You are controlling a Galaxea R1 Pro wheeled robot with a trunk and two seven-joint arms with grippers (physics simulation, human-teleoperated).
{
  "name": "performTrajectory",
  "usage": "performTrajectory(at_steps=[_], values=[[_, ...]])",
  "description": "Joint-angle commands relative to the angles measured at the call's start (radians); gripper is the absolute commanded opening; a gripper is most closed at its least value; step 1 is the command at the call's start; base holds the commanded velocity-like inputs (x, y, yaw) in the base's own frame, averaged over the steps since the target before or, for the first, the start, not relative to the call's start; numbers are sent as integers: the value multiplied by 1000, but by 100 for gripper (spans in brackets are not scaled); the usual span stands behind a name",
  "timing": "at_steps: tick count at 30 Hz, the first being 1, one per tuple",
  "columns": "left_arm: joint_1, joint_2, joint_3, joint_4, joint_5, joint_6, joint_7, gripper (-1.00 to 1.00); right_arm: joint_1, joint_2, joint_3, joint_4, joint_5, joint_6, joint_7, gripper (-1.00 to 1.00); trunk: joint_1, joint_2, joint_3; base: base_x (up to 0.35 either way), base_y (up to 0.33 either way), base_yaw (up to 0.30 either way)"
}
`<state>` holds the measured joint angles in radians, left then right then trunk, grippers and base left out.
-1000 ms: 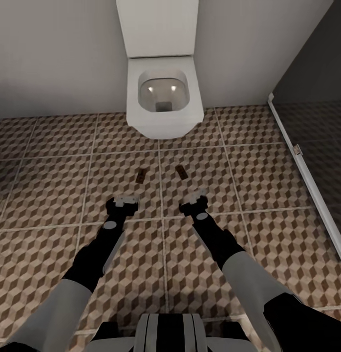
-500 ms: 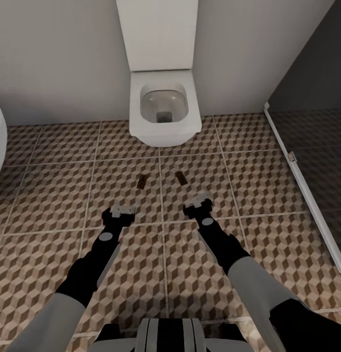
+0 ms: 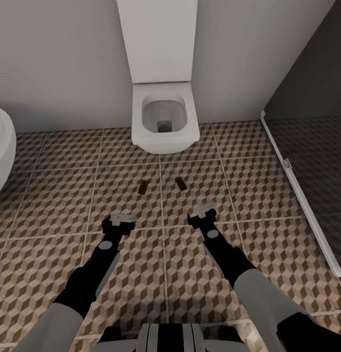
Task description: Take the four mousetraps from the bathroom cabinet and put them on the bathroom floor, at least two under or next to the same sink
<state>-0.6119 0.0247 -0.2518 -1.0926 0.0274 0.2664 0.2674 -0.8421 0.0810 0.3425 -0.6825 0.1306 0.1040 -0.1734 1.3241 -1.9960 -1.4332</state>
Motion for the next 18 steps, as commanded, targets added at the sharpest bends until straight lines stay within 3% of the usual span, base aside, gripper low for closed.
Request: performTrajectory(at_steps=[1, 18], values=[[0, 1, -4, 1, 3, 6, 8, 100, 6, -3, 4, -1, 11, 7, -6, 100, -4, 7, 4, 0, 0, 0], [36, 1, -4, 71, 3, -30, 6, 100, 85, -53, 3, 10, 5, -90, -7, 100, -69, 126, 85, 0, 0, 0]])
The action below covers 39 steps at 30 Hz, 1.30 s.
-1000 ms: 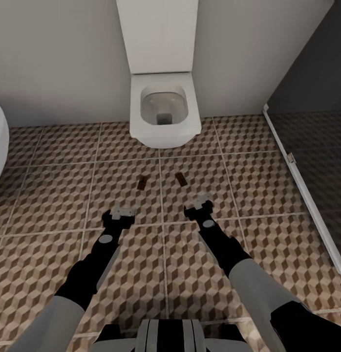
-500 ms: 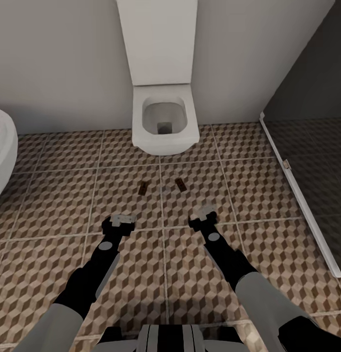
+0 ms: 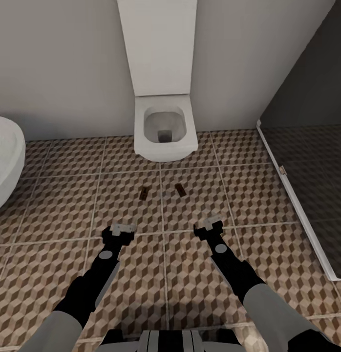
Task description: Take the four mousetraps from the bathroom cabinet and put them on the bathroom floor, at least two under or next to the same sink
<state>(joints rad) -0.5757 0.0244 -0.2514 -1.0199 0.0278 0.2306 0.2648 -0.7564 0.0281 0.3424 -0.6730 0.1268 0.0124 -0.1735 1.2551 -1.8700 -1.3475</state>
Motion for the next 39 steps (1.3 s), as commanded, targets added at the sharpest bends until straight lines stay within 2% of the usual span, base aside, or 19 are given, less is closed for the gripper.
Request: performTrajectory(at_steps=[1, 4, 12, 20, 22, 29, 39], values=[[5, 2, -5, 12, 3, -13, 8, 100, 8, -4, 3, 1, 7, -3, -6, 100, -4, 7, 4, 0, 0, 0], [11, 1, -5, 39, 3, -46, 8, 100, 25, -8, 2, 1, 4, -8, -6, 100, -15, 28, 19, 0, 0, 0], [23, 2, -5, 153, 3, -152, 9, 100, 69, -38, 2, 2, -7, -58, -7, 100, -46, 84, 57, 0, 0, 0], [36, 1, -5, 313, 4, -299, 10, 100, 117, -51, 1, 32, -38, -99, -6, 100, -77, 140, 95, 0, 0, 0], [41, 0, -5, 366, 4, -363, 11, 100, 127, -52, 2, 58, -43, -129, -6, 100, -84, 154, 104, 0, 0, 0], [54, -2, -5, 500, 4, -489, 13, 100, 136, -51, 2, 166, -48, -239, -9, 100, -111, 203, 138, 0, 0, 0], [64, -1, -5, 642, 4, -602, 11, 100, 138, -51, 2, 275, -50, -309, -10, 100, -150, 273, 185, 0, 0, 0]])
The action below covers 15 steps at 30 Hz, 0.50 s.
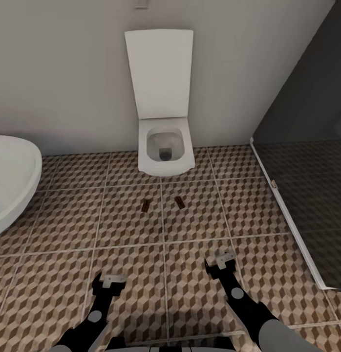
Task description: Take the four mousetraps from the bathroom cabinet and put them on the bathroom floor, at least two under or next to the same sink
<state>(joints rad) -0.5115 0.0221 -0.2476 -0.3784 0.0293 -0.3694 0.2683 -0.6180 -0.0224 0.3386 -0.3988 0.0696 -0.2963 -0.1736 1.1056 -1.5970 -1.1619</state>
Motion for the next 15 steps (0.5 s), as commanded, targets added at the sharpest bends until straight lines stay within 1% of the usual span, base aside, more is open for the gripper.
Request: performTrajectory(at_steps=[1, 2, 6, 10, 15], values=[[0, 1, -9, 13, 3, -15, 8, 100, -1, -1, 6, 13, 7, -7, -9, 100, -4, 7, 5, 0, 0, 0], [1, 1, -9, 32, 3, -39, 9, 100, 0, -1, 5, 39, 7, -22, -9, 100, -8, 14, 9, 0, 0, 0], [2, 0, -9, 56, 3, -73, 10, 100, 0, -1, 5, 86, 6, -60, -9, 100, -23, 42, 28, 0, 0, 0], [2, 0, -9, 66, 3, -89, 10, 100, 0, -1, 5, 117, -3, -93, -10, 100, -38, 70, 47, 0, 0, 0], [3, -2, -9, 71, 3, -97, 11, 100, 0, -1, 5, 149, -25, -118, -10, 100, -58, 105, 71, 0, 0, 0]])
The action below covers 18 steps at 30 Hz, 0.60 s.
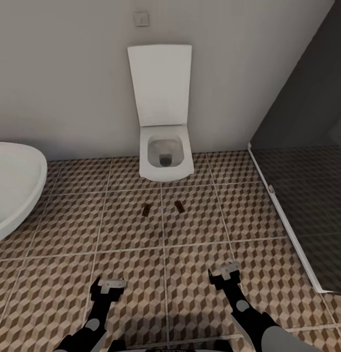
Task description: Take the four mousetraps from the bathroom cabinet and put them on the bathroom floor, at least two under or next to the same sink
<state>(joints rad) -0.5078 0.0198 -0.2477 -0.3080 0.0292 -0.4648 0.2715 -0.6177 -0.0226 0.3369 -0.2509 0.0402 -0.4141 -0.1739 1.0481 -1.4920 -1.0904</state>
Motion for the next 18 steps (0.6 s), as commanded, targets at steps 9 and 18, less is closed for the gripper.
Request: performTrajectory(at_steps=[9, 18], values=[[0, -1, -8, 6, 3, -7, 6, 100, 0, -2, 7, 24, -30, -17, -9, 100, -35, 63, 43, 0, 0, 0], [3, -3, -8, 13, 3, -8, 6, 100, 0, -1, 7, 31, -35, -20, -8, 100, -69, 126, 85, 0, 0, 0]])
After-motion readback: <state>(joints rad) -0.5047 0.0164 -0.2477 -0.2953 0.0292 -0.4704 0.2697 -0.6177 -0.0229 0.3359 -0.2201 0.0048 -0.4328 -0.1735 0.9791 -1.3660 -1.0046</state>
